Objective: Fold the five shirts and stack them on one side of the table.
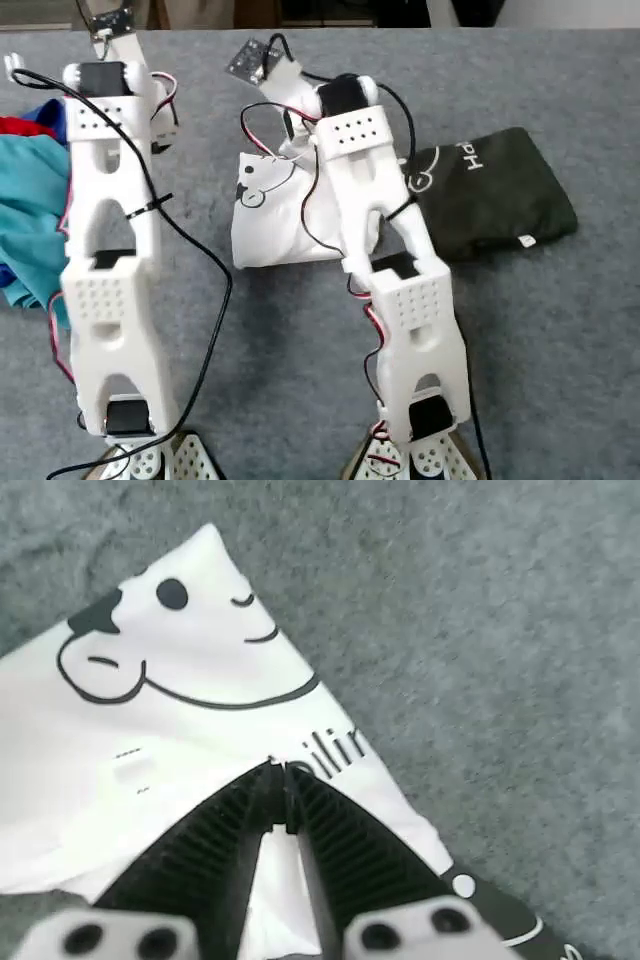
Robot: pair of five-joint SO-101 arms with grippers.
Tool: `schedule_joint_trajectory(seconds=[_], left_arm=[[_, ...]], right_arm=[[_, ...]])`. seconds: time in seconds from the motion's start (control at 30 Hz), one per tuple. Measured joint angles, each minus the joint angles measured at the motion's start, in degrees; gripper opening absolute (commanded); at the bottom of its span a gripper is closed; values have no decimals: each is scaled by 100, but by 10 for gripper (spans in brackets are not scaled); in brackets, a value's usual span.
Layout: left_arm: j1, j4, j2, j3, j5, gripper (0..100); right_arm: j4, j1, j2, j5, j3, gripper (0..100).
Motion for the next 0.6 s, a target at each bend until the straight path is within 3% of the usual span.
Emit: schedule_joint_trajectory(seconds=[0.13,0.27,0.37,0.6], left_arm=[[114,-35,-1697,2338,-378,19],[343,-747,-3341,4721,-633,19],[668,-800,-4404,6277,-730,19],[765,-1081,-6163,8053,-809,19]], right_arm=[[668,0,9,0,-62,2],[835,0,0,18,-79,2],[844,0,35,308,-123,2],[422,0,563,492,-501,2]])
